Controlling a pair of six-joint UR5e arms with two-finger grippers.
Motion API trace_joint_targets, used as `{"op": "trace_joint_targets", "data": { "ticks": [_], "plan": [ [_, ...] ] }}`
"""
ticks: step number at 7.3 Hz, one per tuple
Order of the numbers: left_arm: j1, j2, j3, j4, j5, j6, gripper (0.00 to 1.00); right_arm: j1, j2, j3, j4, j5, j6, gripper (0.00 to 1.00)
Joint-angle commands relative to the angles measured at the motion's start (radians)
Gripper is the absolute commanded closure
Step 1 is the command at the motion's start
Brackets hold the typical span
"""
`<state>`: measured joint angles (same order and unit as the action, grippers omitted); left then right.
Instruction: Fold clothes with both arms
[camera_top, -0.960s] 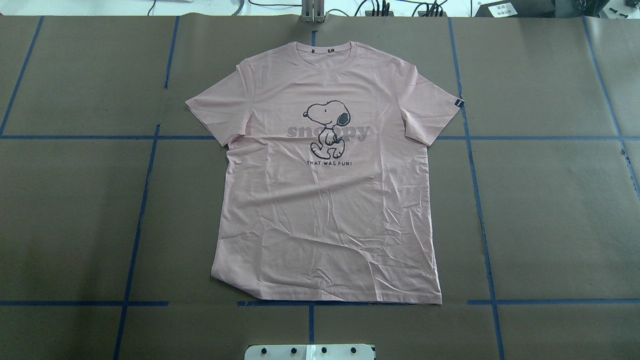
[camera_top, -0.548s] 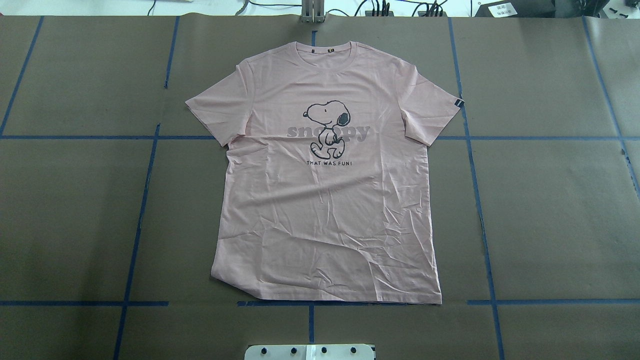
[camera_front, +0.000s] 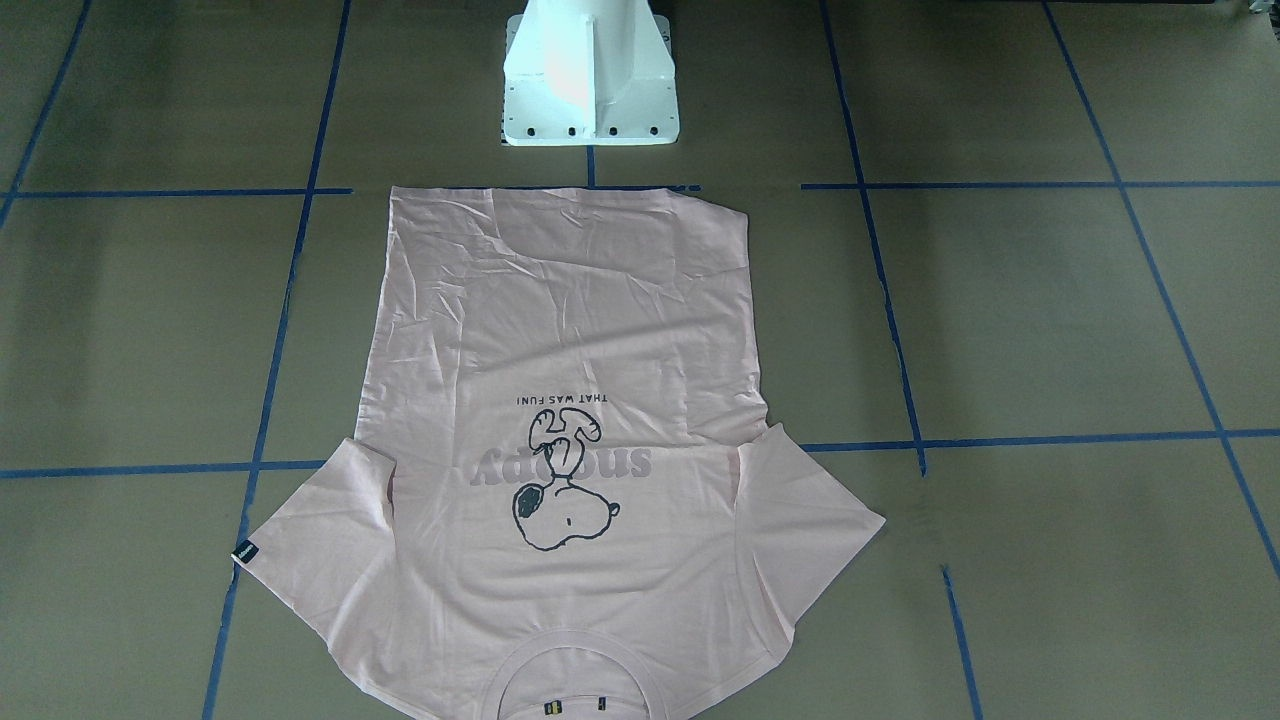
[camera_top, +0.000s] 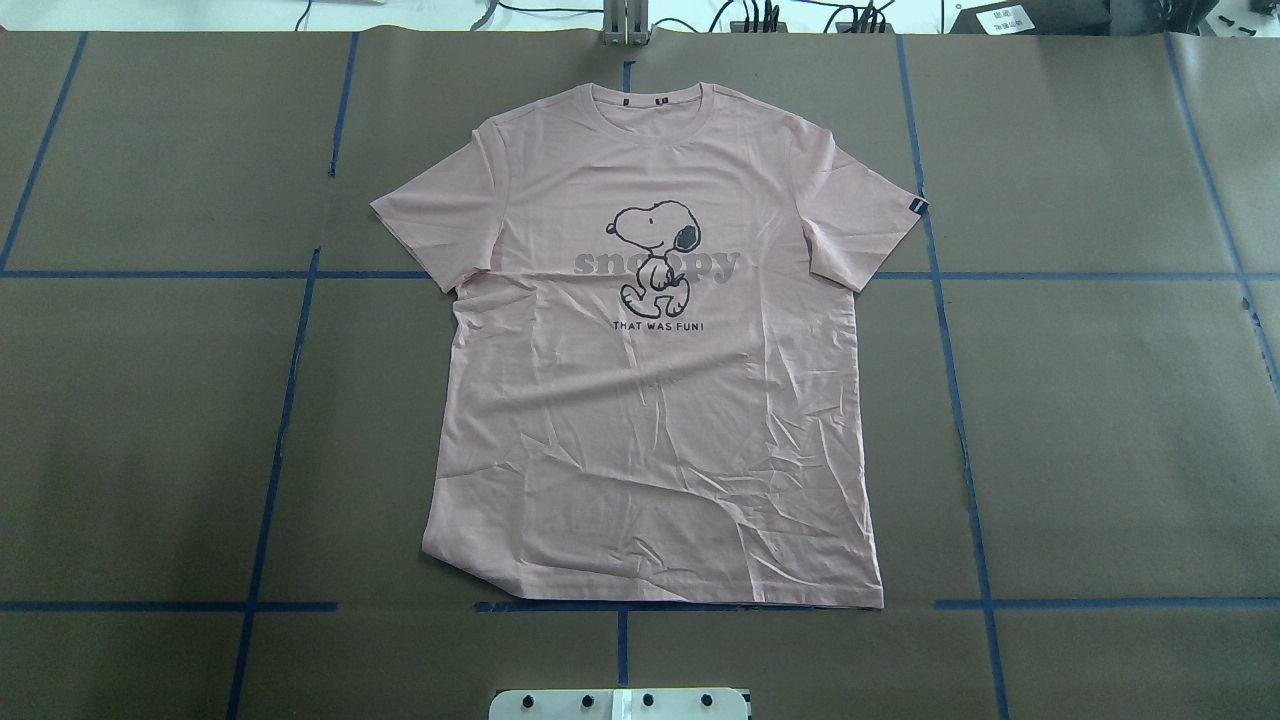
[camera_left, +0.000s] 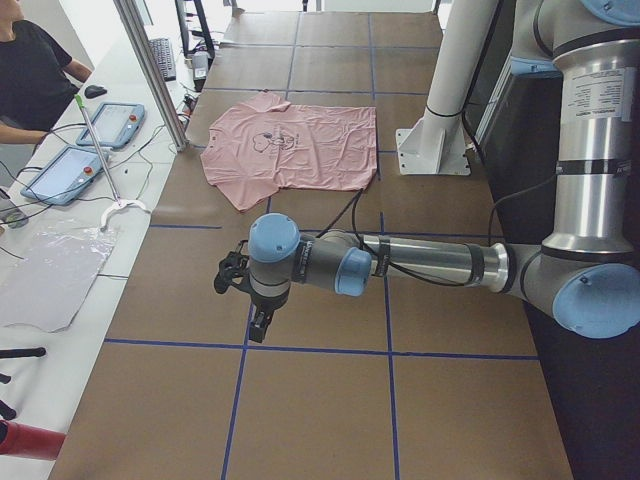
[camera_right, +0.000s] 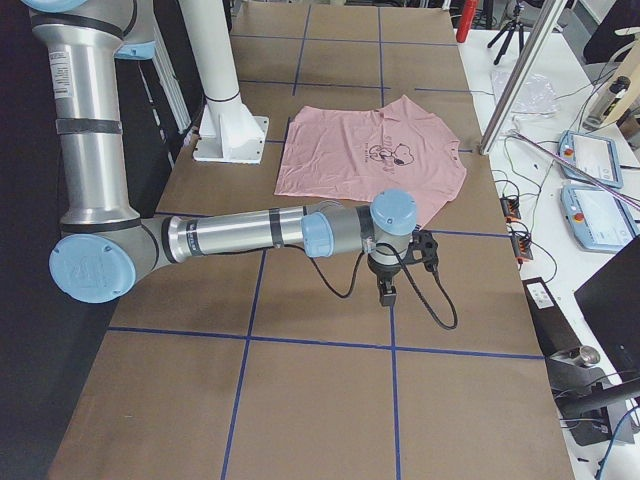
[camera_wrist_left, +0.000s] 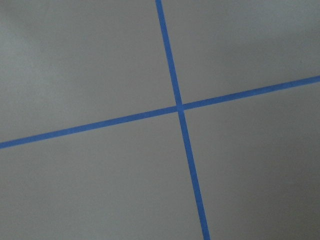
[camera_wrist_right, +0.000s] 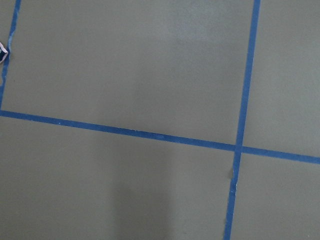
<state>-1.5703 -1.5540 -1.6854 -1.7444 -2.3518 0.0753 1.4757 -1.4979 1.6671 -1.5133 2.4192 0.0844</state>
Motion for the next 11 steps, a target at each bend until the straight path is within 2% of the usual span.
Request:
{"op": "trace_joint_targets", "data": {
  "ticks": [1, 2, 3, 4, 5, 6, 7, 8, 11],
  "plan": [
    [0.016, -0.075, 0.068, -0.147, -0.069, -0.002, 0.0, -0.127, 0.162, -0.115, 0.132, 0.011, 0.081, 0.0],
    [0.024, -0.072, 0.105, -0.232, -0.073, -0.003, 0.0, -0.158, 0.238, -0.218, 0.239, 0.008, 0.177, 0.0],
    [0.045, -0.086, 0.122, -0.244, -0.084, -0.032, 0.0, -0.207, 0.317, -0.327, 0.318, 0.001, 0.277, 0.0],
    [0.053, -0.157, 0.131, -0.241, -0.083, -0.084, 0.0, -0.248, 0.371, -0.389, 0.412, -0.043, 0.392, 0.0],
    [0.105, -0.188, 0.169, -0.25, -0.078, -0.135, 0.0, -0.312, 0.392, -0.4, 0.52, -0.187, 0.543, 0.0],
    [0.155, -0.208, 0.171, -0.292, -0.073, -0.188, 0.0, -0.399, 0.427, -0.405, 0.557, -0.262, 0.704, 0.0],
    [0.22, -0.242, 0.173, -0.311, -0.055, -0.318, 0.0, -0.466, 0.479, -0.435, 0.559, -0.347, 0.751, 0.0],
    [0.234, -0.245, 0.164, -0.34, 0.004, -0.392, 0.0, -0.516, 0.52, -0.498, 0.561, -0.421, 0.761, 0.0],
    [0.234, -0.245, 0.162, -0.383, 0.006, -0.472, 0.0, -0.518, 0.527, -0.553, 0.564, -0.41, 0.749, 0.0]
  ]
}}
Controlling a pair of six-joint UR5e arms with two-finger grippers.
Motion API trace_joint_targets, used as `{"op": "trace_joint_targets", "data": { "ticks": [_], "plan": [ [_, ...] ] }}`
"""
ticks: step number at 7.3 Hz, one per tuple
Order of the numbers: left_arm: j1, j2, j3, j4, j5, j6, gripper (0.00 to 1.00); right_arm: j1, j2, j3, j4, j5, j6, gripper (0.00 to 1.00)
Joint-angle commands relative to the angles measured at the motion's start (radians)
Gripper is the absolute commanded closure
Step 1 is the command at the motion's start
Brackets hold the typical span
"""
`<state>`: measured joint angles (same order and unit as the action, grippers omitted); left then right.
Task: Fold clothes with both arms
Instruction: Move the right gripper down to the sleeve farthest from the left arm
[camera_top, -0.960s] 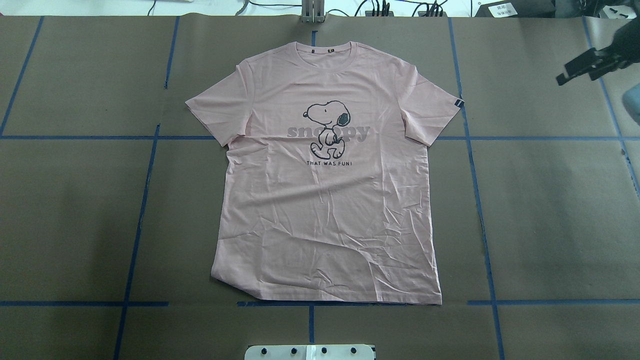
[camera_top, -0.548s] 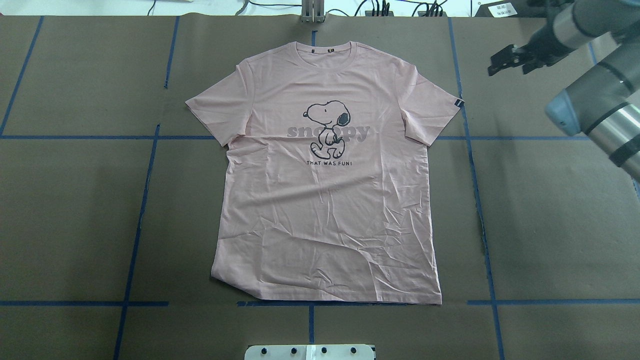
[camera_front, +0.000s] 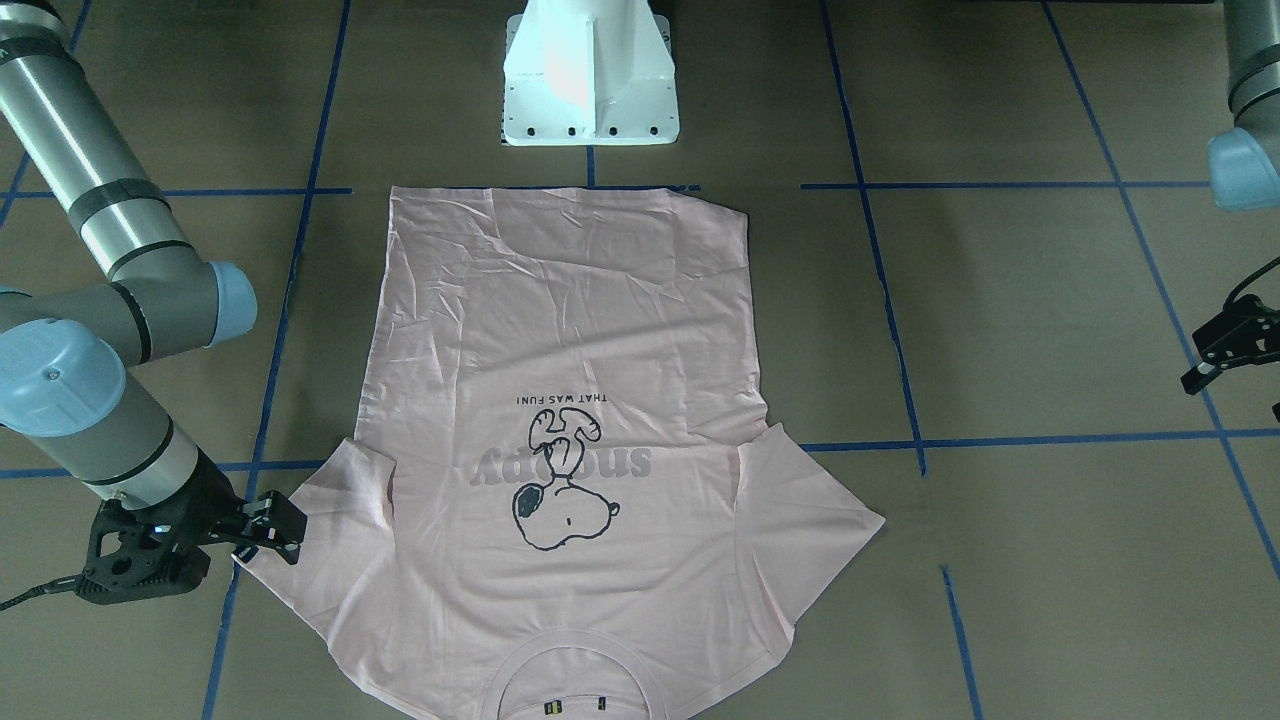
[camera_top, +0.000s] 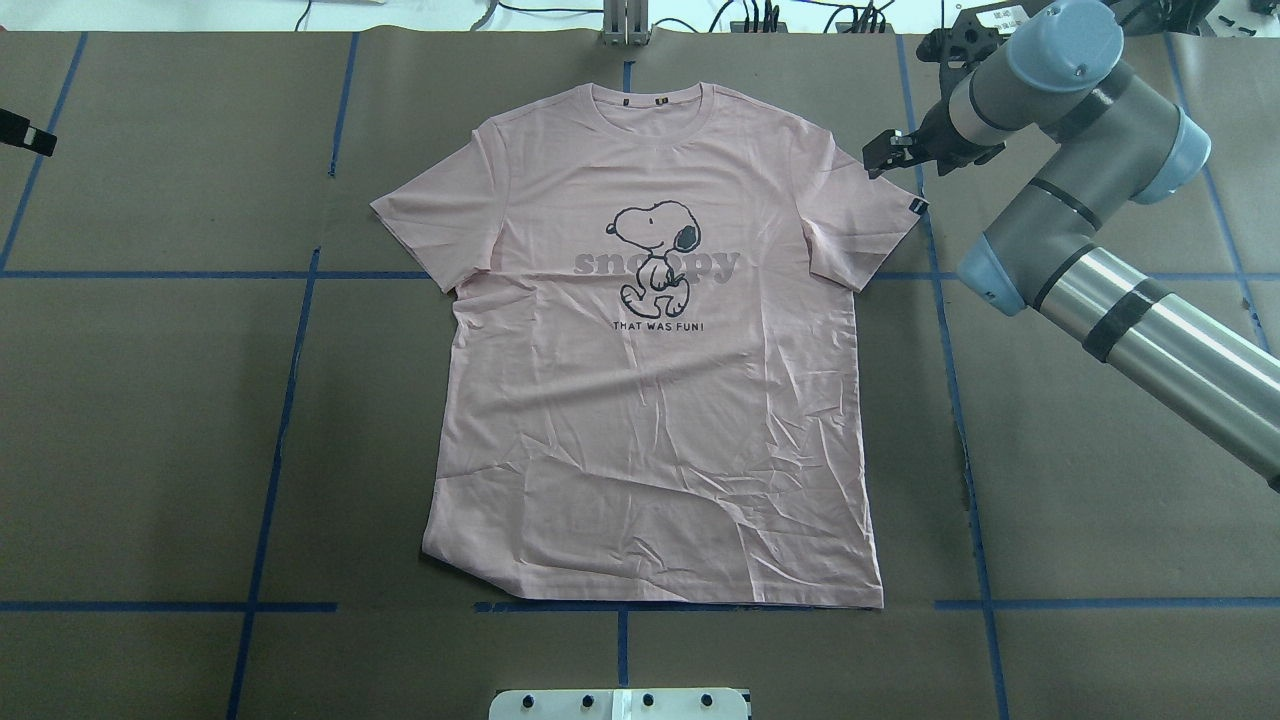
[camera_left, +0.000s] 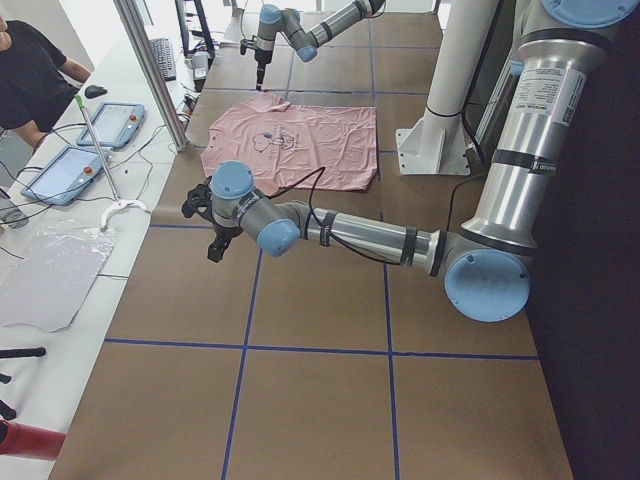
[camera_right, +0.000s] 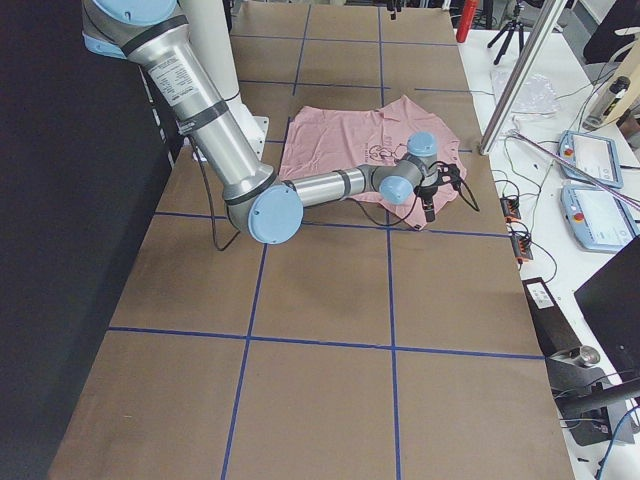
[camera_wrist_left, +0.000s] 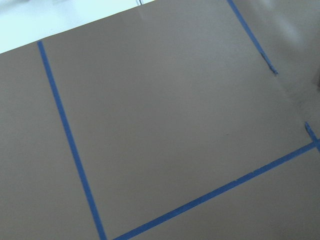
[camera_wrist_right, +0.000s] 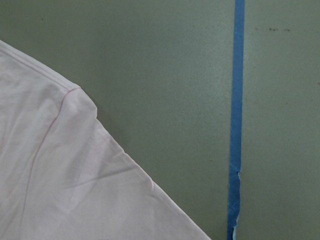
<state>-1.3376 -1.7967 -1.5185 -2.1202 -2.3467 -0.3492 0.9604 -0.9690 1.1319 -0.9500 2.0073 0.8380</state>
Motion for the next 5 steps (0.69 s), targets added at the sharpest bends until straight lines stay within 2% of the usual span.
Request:
{"op": "trace_joint_targets", "data": {
  "ticks": [1, 5],
  "plan": [
    [0.002, -0.004, -0.003, -0.007, 0.0, -0.068, 0.0, -0.005, -0.008, -0.02, -0.001, 0.004, -0.008, 0.0],
    [0.003, -0.006, -0.002, -0.006, -0.002, -0.076, 0.0, -0.015, -0.02, -0.047, -0.003, 0.002, -0.011, 0.0]
  ]
}}
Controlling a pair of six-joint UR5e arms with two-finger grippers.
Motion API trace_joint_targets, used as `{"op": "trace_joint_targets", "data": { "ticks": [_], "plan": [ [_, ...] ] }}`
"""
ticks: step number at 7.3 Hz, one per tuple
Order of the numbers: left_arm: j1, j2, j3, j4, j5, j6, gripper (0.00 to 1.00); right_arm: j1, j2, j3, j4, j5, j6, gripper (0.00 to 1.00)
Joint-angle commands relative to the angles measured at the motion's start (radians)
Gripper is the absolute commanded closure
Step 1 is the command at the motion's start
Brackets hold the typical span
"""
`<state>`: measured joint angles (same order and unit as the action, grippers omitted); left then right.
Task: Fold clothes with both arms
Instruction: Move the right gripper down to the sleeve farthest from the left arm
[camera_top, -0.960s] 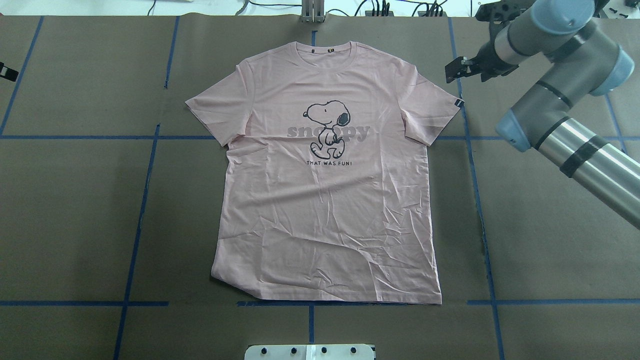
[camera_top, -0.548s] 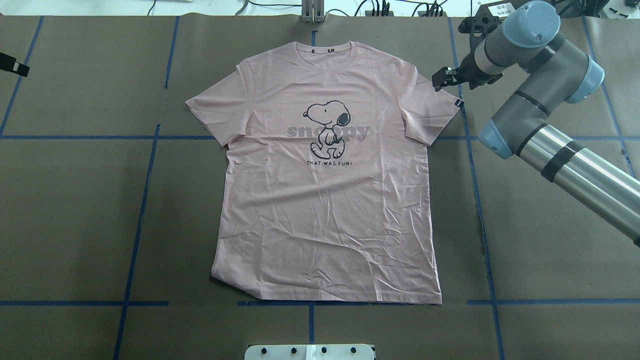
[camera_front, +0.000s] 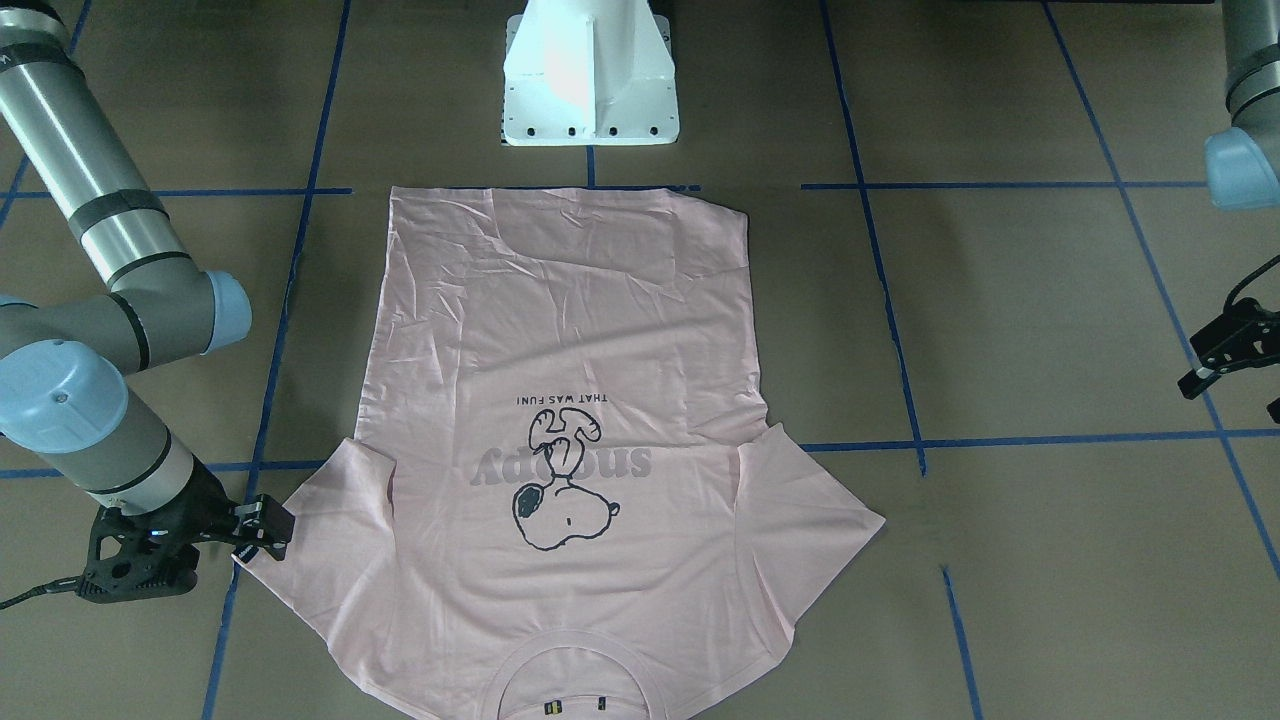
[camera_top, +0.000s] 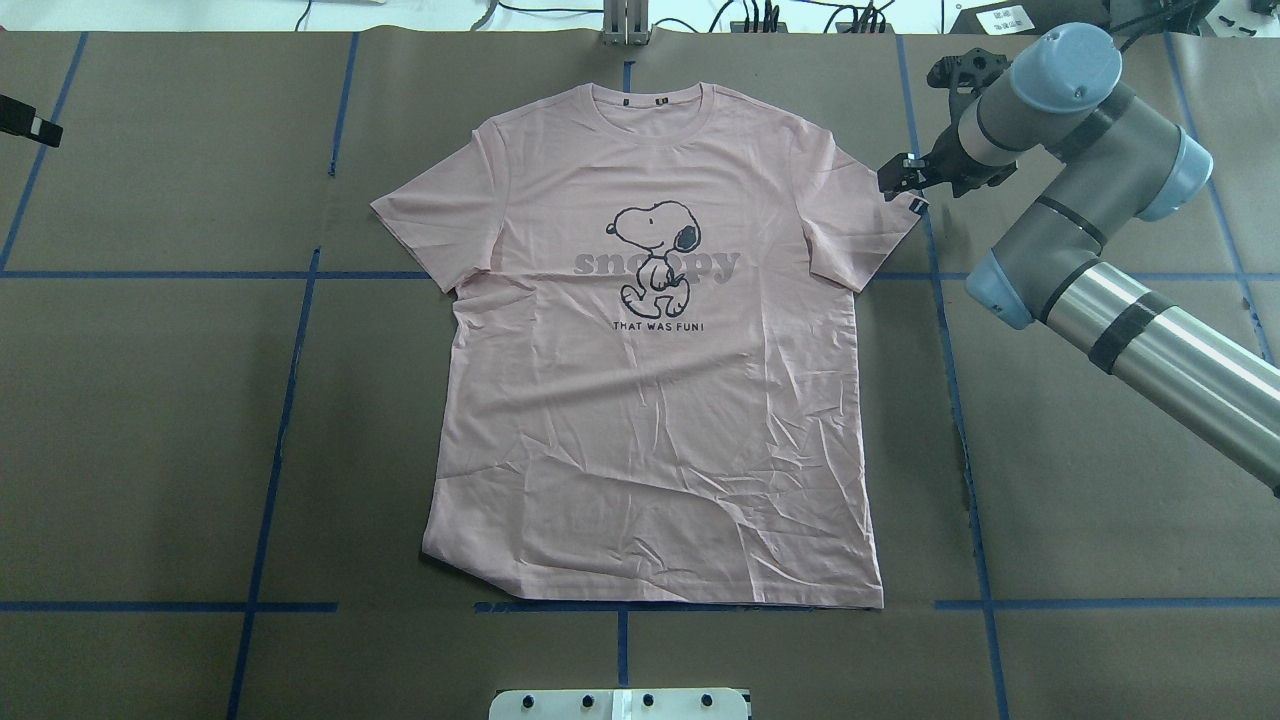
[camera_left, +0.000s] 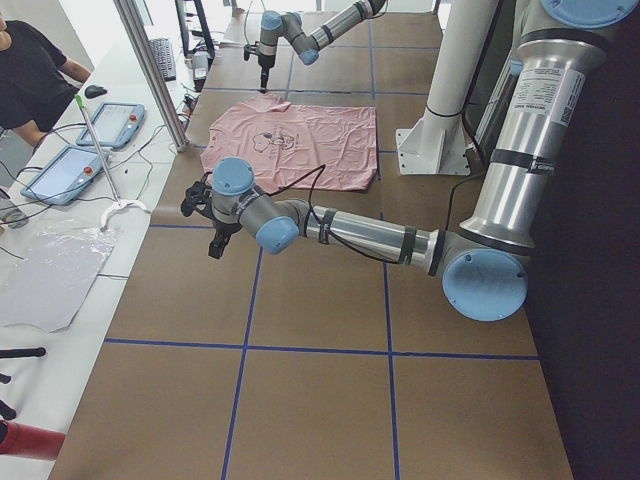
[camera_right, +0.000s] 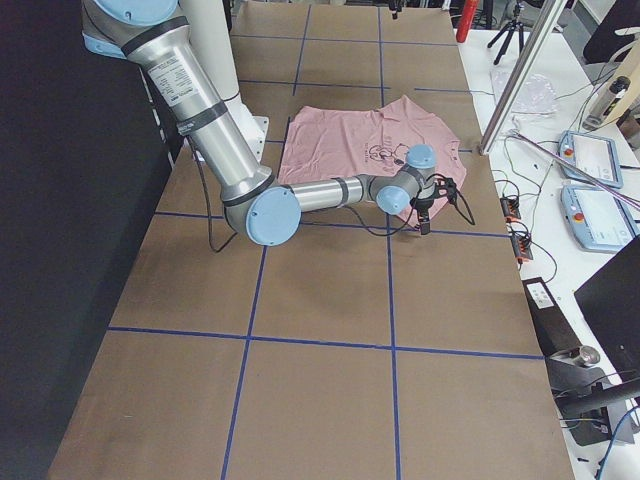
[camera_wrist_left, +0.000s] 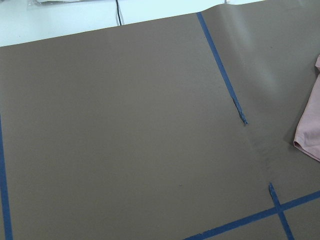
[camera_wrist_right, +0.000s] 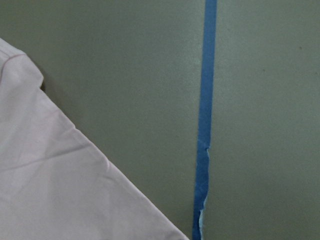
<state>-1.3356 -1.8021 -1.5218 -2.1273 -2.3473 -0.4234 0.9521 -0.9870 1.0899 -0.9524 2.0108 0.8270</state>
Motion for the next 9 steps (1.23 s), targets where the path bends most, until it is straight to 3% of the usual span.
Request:
{"op": "trace_joint_targets", "data": {
  "ticks": [1, 3, 4, 5, 9],
  "plan": [
    [-0.001, 0.0, 0.005, 0.003, -0.001, 0.0, 0.0, -0.01, -0.002, -0.007, -0.002, -0.003, 0.0, 0.05],
    [-0.001, -0.003, 0.003, 0.01, -0.003, -0.001, 0.0, -0.012, -0.002, -0.019, -0.002, -0.001, 0.0, 0.23],
    [-0.001, -0.003, 0.005, 0.012, -0.003, -0.001, 0.0, -0.012, -0.001, -0.019, -0.002, 0.002, -0.002, 0.48],
    [0.001, -0.003, 0.005, 0.012, -0.003, -0.001, 0.0, -0.01, 0.002, -0.019, -0.002, 0.002, -0.008, 0.6],
    [-0.001, -0.006, 0.006, 0.013, -0.003, -0.001, 0.01, -0.006, 0.017, -0.012, -0.002, 0.005, -0.014, 0.81]
  ]
}}
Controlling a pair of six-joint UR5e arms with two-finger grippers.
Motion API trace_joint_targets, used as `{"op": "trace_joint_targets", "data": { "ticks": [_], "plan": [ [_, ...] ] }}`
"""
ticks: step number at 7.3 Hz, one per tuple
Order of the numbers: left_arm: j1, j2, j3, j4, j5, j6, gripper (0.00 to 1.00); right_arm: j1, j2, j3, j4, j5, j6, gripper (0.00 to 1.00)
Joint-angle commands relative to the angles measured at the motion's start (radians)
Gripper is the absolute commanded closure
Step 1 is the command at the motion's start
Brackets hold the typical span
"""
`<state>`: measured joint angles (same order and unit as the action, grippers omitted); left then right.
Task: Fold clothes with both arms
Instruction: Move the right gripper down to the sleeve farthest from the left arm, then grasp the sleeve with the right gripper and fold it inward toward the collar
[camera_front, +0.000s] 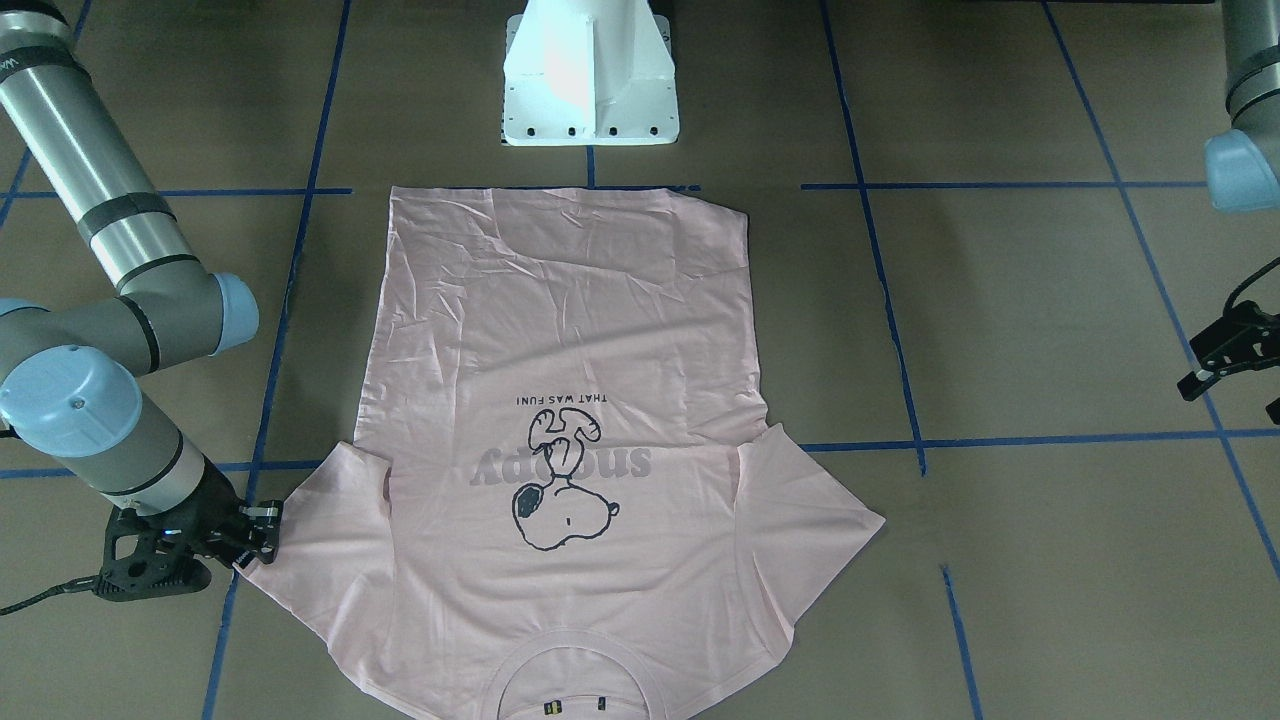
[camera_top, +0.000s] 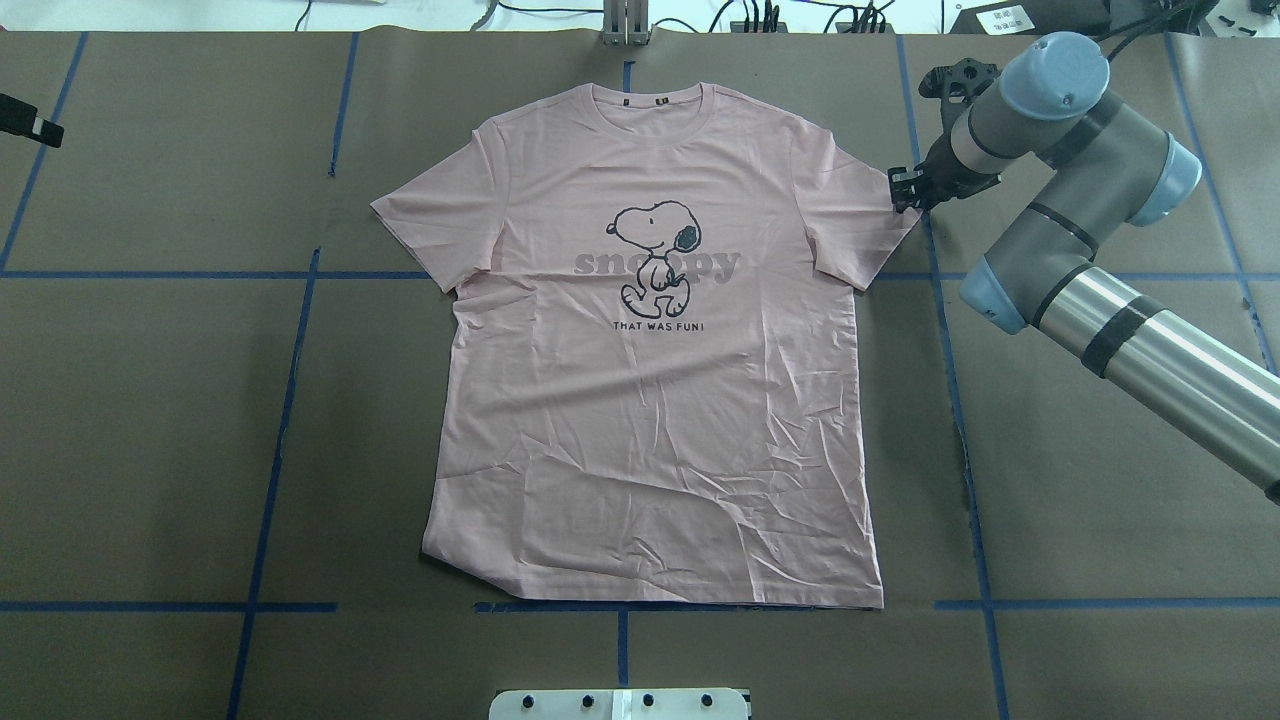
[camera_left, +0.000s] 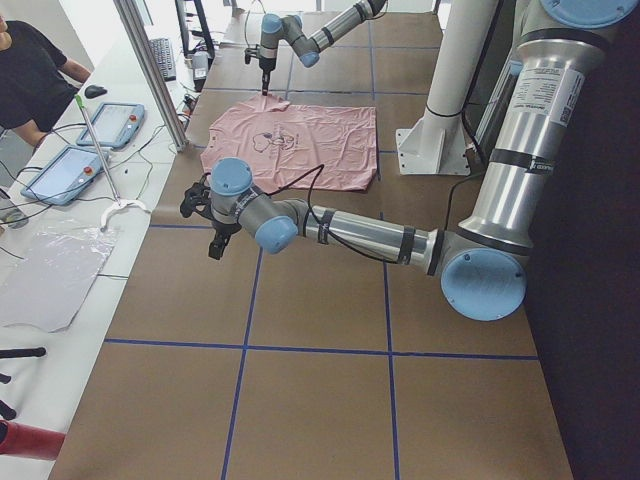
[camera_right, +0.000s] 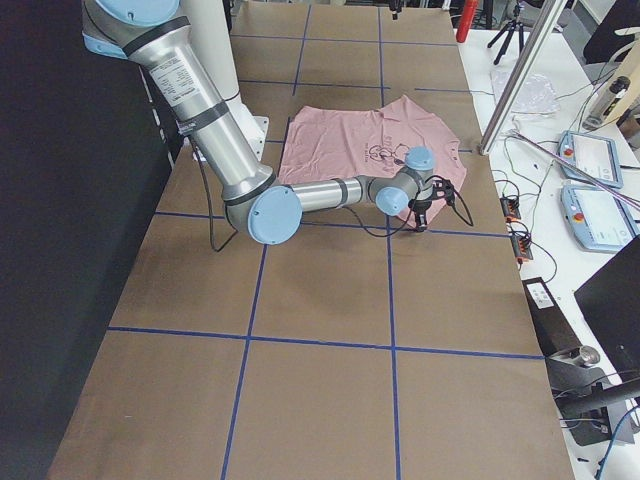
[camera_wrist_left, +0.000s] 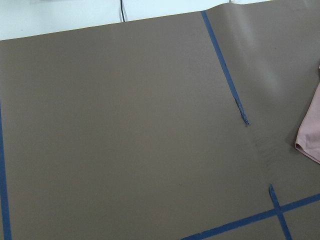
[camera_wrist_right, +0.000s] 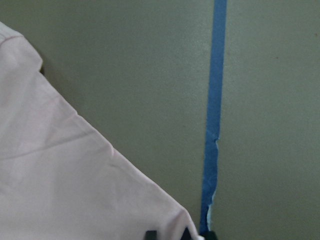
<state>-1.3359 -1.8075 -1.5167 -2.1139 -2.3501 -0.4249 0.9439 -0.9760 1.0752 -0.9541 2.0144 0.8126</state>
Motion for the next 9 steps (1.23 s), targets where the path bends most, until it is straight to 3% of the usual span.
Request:
{"op": "trace_joint_targets", "data": {
  "ticks": [1, 2, 3, 7, 9],
  "plan": [
    [0.0, -0.003, 0.001, 0.0, 0.0, 0.0, 0.01, 0.004, 0.008, 0.009, 0.0, 0.004, -0.001, 0.82],
    [0.0, -0.003, 0.001, 0.0, 0.0, 0.0, 0.01, 0.004, 0.008, 0.022, 0.001, 0.004, -0.001, 0.95],
    [0.0, -0.003, 0.001, 0.0, 0.0, 0.0, 0.01, 0.004, 0.022, 0.038, 0.003, 0.003, 0.002, 1.0],
    [0.0, -0.009, 0.0, 0.0, 0.0, -0.002, 0.06, -0.031, 0.126, 0.066, 0.001, 0.003, 0.051, 1.0],
    [0.0, -0.012, 0.001, 0.0, 0.0, -0.002, 0.07, -0.071, 0.202, 0.031, 0.0, -0.008, 0.115, 1.0]
  ]
}}
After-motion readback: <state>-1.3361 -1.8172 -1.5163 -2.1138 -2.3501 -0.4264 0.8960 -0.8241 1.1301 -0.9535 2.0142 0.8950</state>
